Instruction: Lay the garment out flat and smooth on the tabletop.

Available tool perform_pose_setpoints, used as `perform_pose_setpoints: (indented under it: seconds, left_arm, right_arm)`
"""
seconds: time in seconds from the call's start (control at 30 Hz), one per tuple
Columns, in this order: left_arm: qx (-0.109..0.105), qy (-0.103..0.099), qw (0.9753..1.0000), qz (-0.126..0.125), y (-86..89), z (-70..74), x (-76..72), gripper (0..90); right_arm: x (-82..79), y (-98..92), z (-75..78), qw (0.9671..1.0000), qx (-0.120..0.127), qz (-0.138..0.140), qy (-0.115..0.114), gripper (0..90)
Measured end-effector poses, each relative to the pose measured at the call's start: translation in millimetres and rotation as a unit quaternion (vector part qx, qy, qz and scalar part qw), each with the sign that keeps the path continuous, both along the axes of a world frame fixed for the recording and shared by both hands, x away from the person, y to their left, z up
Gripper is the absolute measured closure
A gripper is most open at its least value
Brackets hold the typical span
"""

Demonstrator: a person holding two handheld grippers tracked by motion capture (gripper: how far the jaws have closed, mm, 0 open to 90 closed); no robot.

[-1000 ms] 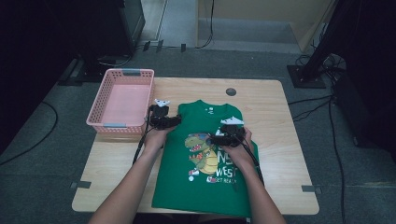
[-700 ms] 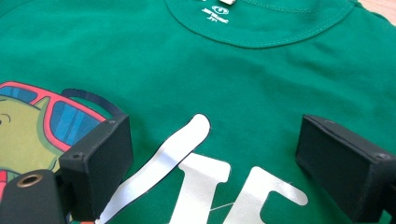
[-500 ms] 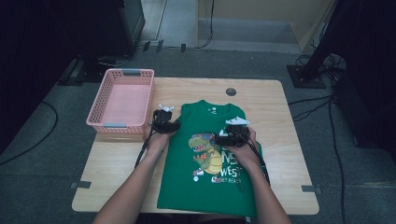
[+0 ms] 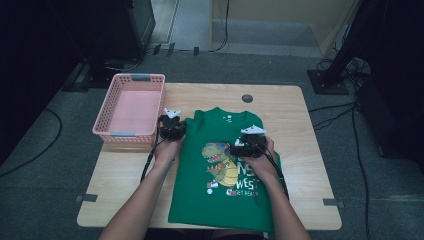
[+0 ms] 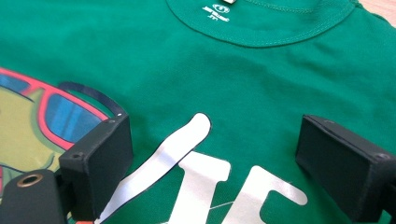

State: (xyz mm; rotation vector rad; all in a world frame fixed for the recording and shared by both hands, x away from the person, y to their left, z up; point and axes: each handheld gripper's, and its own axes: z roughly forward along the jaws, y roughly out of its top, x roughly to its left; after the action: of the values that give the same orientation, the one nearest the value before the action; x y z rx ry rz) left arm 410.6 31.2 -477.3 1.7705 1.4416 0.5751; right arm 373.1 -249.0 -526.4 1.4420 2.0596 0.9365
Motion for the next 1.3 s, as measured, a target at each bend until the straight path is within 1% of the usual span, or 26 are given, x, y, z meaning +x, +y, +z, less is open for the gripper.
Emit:
perform_pose_setpoints:
  seconds: [0.03,0.1,0.13,0.17,0.2,0.23,0.27,0.3,0.33,0.37,0.43,0.47,0.5,0.57,0.6,0.63,0.7,0.73,0.8,0.87,0.93,1.0,1.1,1.13,1.17,1.3]
  left_arm:
    - [0.003,0.005,0.9999,0.01,1.6,-0.1,-1.6,90.0]
    - [0.039,0.013,0.9988,0.028,0.4,-4.9,-5.1,89.0]
    - [0.065,0.01,0.9967,0.046,-1.4,-7.9,-7.1,85.2]
    - [0.083,0.005,0.9945,0.065,-2.5,-9.6,-9.0,74.6]
    - [0.082,-0.001,0.994,0.073,-2.0,-9.1,-10.1,66.8]
    - [0.067,-0.01,0.9947,0.078,-1.4,-7.1,-10.7,59.2]
    - [0.045,-0.022,0.9962,0.072,-0.9,-3.5,-11.0,56.4]
    - [0.032,-0.036,0.9971,0.058,-2.3,-0.1,-10.7,54.8]
    - [0.029,-0.048,0.9975,0.043,-5.6,2.5,-9.4,53.6]
    - [0.026,-0.052,0.9979,0.027,-9.9,3.8,-6.3,52.5]
    - [0.002,-0.028,0.9995,-0.018,-17.6,1.2,4.0,51.6]
    - [0.002,-0.028,0.9995,-0.018,-17.6,1.2,4.0,51.0]
    - [0.007,-0.016,0.9993,-0.032,-25.9,-5.3,12.0,50.4]
    - [-0.002,-0.003,0.9984,-0.056,-33.2,-13.4,18.3,46.6]
    - [0.001,0.007,0.9976,-0.069,-37.2,-18.2,21.0,43.9]
    - [0.011,0.016,0.9964,-0.083,-41.4,-22.9,22.7,41.2]
    - [0.048,0.015,0.9941,-0.096,-48.1,-32.0,22.9,40.1]
    - [0.06,0.017,0.9933,-0.097,-50.1,-36.4,23.1,39.9]
    - [0.062,0.017,0.993,-0.099,-50.0,-40.5,23.9,38.2]
    - [0.065,0.013,0.9941,-0.086,-48.4,-41.3,25.3,37.6]
    - [0.068,0.019,0.9959,-0.057,-44.5,-41.3,28.1,34.6]
    - [0.064,0.014,0.9974,-0.029,-40.0,-42.7,29.0,31.3]
    - [0.068,0.014,0.9974,-0.02,-39.6,-43.2,28.2,26.0]
    - [0.067,0.018,0.9976,-0.006,-39.2,-43.6,28.9,26.0]
    - [0.066,0.021,0.9976,0.003,-37.9,-43.5,29.7,21.6]
    - [0.065,0.019,0.9977,0.007,-37.9,-43.8,31.2,21.5]
  right_arm:
    - [-0.1,0.0,0.0,1.0,0.001,0.0,0.0,11.0]
    - [-0.1,-0.1,0.0,1.0,0.001,0.0,0.0,11.1]
    - [0.0,-0.1,0.0,1.0,0.001,-0.001,0.0,11.0]
    - [0.0,-0.2,0.0,1.0,0.001,-0.001,0.0,11.0]
    - [0.0,-0.2,0.0,1.0,0.001,-0.001,0.0,11.0]
    - [0.0,-0.3,0.0,1.0,0.001,-0.001,0.0,11.1]
    - [0.0,-0.2,0.0,1.0,0.001,-0.001,0.0,11.1]
    - [0.0,-0.1,0.0,1.0,0.0,-0.001,0.0,11.1]
    - [0.0,-0.1,0.0,1.0,0.0,-0.001,0.0,11.0]
    - [0.0,-0.1,0.0,1.0,0.0,-0.001,0.0,11.0]
    - [0.0,-0.1,0.0,1.0,0.0,-0.001,0.0,11.1]
    - [0.0,-0.1,0.0,1.0,0.0,-0.001,0.0,11.1]
    - [0.0,-0.1,0.0,1.0,0.0,-0.001,0.0,11.1]
    - [0.0,-0.1,0.0,1.0,0.001,-0.001,0.0,11.1]
    - [0.0,-0.1,0.0,1.0,0.001,-0.001,0.0,11.1]
    - [0.0,-0.1,0.0,1.0,0.0,-0.001,0.0,11.0]
    - [0.0,-0.2,0.0,1.0,0.0,-0.001,0.0,11.0]
    - [0.0,-0.2,0.0,1.0,0.0,-0.001,0.0,11.1]
    - [0.0,-0.1,0.0,1.0,0.0,-0.001,0.0,11.0]
    - [0.0,-0.1,0.0,1.0,0.0,-0.001,0.0,11.0]
    - [0.0,-0.1,0.0,1.0,0.0,-0.001,0.0,11.0]
    - [0.0,-0.1,0.0,1.0,0.0,-0.001,0.0,11.0]
    - [0.2,-0.2,0.0,1.0,0.0,0.0,0.0,11.1]
    - [0.5,-0.4,-0.1,1.0,0.0,0.001,-0.001,11.1]
    - [1.0,-0.6,0.0,1.0,0.0,0.002,0.0,11.1]
    - [6.5,-2.3,0.1,1.0,-0.001,0.01,0.0,11.2]
